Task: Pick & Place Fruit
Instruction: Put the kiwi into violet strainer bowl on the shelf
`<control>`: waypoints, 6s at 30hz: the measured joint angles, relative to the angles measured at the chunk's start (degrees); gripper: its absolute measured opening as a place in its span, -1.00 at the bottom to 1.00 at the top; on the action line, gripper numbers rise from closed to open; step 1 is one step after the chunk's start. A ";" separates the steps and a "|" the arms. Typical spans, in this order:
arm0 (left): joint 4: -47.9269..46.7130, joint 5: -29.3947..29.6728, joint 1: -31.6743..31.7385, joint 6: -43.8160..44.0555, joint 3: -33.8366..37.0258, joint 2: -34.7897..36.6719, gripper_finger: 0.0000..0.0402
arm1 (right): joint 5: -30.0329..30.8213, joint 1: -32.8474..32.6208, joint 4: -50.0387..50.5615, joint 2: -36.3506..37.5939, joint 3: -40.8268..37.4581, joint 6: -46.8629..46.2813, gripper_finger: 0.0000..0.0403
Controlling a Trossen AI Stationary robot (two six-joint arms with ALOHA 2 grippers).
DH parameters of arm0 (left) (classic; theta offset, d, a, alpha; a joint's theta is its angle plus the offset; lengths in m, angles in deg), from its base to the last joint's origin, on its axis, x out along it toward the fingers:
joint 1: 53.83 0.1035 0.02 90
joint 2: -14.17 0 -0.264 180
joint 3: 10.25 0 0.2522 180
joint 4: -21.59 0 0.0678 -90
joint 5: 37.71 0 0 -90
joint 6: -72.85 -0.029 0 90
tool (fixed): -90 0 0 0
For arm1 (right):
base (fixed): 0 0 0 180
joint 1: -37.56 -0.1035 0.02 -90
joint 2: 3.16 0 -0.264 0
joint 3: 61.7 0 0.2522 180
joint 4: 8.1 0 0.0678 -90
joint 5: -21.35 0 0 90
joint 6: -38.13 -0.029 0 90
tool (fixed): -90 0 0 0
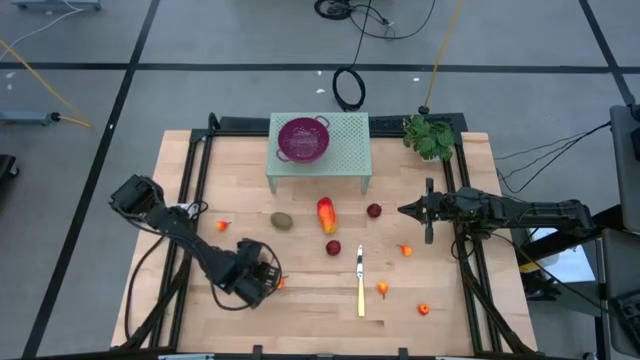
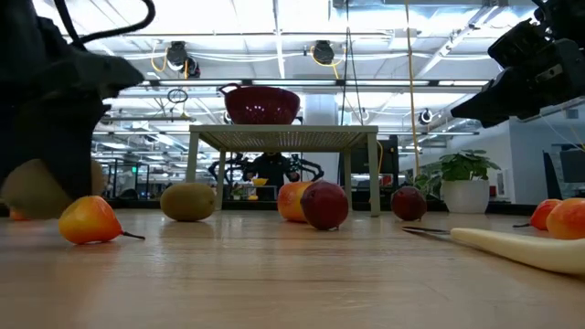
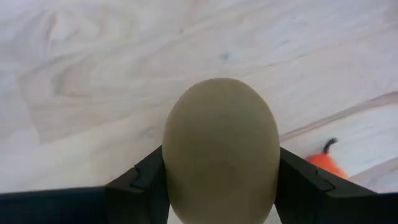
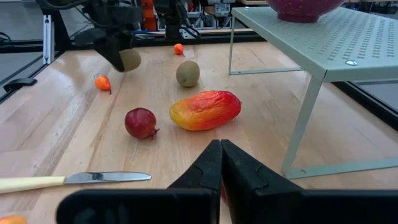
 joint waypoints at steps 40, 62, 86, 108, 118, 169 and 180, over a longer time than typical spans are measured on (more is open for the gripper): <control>42.26 46.45 -5.66 -12.65 -0.04 0.02 0.03 | 0.00 0.00 0.02 0.00 0.00 0.02 -0.98; 61.96 -3.85 12.65 -30.45 -0.04 0.04 0.08 | 0.00 0.00 0.02 0.01 0.00 0.02 -0.98; 97.11 -16.16 21.20 -66.50 -0.04 0.04 0.08 | 0.00 0.00 0.04 0.00 0.00 0.04 -0.98; 113.10 -24.97 21.22 -73.83 -0.04 0.00 0.08 | 0.00 0.01 0.04 0.00 0.00 0.04 -0.98; 102.39 -15.17 21.33 -60.55 -0.04 0.00 0.09 | 0.00 0.00 0.04 0.01 0.01 1.61 -0.98; 100.64 -5.09 20.82 -50.15 -0.04 0.00 0.10 | 0.00 0.01 0.04 0.02 0.00 1.53 -0.98; 92.91 0.29 20.80 -68.18 -0.04 0.00 0.11 | 0.01 0.01 0.04 0.01 0.00 1.53 -0.98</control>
